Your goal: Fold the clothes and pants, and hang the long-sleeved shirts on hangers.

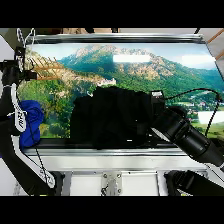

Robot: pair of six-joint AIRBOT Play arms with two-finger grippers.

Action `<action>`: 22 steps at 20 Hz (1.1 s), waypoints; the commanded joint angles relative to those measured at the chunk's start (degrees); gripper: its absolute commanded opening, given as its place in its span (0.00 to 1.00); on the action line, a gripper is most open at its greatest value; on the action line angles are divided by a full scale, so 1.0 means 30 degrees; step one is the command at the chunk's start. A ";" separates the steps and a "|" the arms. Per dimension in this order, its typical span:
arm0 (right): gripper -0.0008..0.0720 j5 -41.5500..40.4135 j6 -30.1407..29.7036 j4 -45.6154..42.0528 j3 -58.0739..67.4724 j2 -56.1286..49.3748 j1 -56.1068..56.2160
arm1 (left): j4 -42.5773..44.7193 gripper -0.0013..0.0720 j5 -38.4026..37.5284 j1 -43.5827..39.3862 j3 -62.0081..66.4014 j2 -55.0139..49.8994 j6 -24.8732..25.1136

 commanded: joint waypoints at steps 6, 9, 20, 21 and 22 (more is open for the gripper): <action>0.04 -0.0007 -0.0015 -0.0007 0.0291 0.0619 0.0007 | -0.0029 0.05 -0.0612 -0.2412 0.0015 0.3169 0.0022; 0.04 0.0000 -0.0262 -0.0015 0.0634 0.1195 -0.0029 | -0.0204 0.05 -0.1530 -0.3599 0.0015 0.4656 -0.0051; 0.04 0.0087 -0.1661 -0.0007 0.1188 0.4342 -0.0029 | -1.4608 0.05 -1.0695 -0.5799 0.0007 0.9588 0.9836; 0.04 0.0080 -0.1661 -0.0007 0.1195 0.4517 -0.0029 | -1.6407 0.05 -1.2415 -0.5508 0.0007 0.9617 1.0856; 0.04 0.0087 -0.1639 0.0000 0.1209 0.4641 -0.0029 | -1.7493 0.05 -1.3996 -0.5231 -0.0007 0.9602 1.1395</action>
